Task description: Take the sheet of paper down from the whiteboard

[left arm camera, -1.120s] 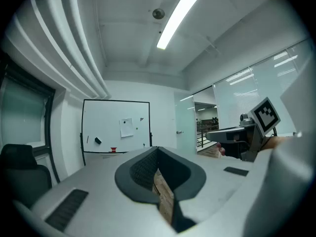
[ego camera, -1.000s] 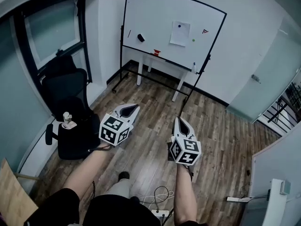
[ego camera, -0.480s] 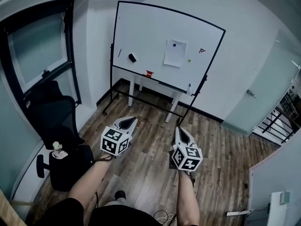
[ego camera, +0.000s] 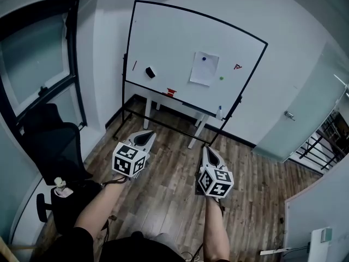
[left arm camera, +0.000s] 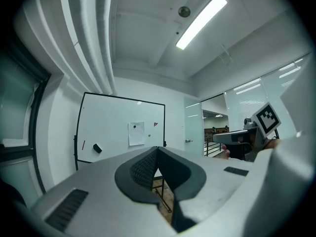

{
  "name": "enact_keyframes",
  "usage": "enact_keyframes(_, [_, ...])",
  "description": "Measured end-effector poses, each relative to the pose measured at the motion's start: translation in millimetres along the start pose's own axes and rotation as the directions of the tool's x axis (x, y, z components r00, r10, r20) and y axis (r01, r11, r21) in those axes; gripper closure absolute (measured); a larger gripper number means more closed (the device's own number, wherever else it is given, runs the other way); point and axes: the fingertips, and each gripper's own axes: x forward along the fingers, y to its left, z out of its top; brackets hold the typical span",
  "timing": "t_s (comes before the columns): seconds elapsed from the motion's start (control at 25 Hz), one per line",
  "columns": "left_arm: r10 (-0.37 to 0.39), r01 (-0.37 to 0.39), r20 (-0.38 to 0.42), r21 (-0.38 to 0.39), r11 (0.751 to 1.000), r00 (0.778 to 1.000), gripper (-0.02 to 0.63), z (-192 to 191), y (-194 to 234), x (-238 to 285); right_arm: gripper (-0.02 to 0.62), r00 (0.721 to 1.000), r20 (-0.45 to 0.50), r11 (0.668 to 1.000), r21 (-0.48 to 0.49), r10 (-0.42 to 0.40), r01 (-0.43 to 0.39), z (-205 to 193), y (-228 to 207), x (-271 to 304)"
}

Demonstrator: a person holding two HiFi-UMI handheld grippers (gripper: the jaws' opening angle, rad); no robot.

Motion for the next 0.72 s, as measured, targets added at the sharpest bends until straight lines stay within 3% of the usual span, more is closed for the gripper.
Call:
enact_keyframes(0.32, [-0.013,0.013,-0.001,0.002,1.000,1.000,0.584,-2.5,39.8,54.0,0.571,1.000,0.001,1.000,0.010,-0.010,0.010,-3.1,-16.4,63.9])
enact_keyframes(0.72, [-0.028,0.028,-0.006,0.024,0.999,1.000,0.584,7.1,98.9,169.2,0.571,1.000,0.011,1.000,0.005,-0.015,0.015,9.9,-62.1,179.5])
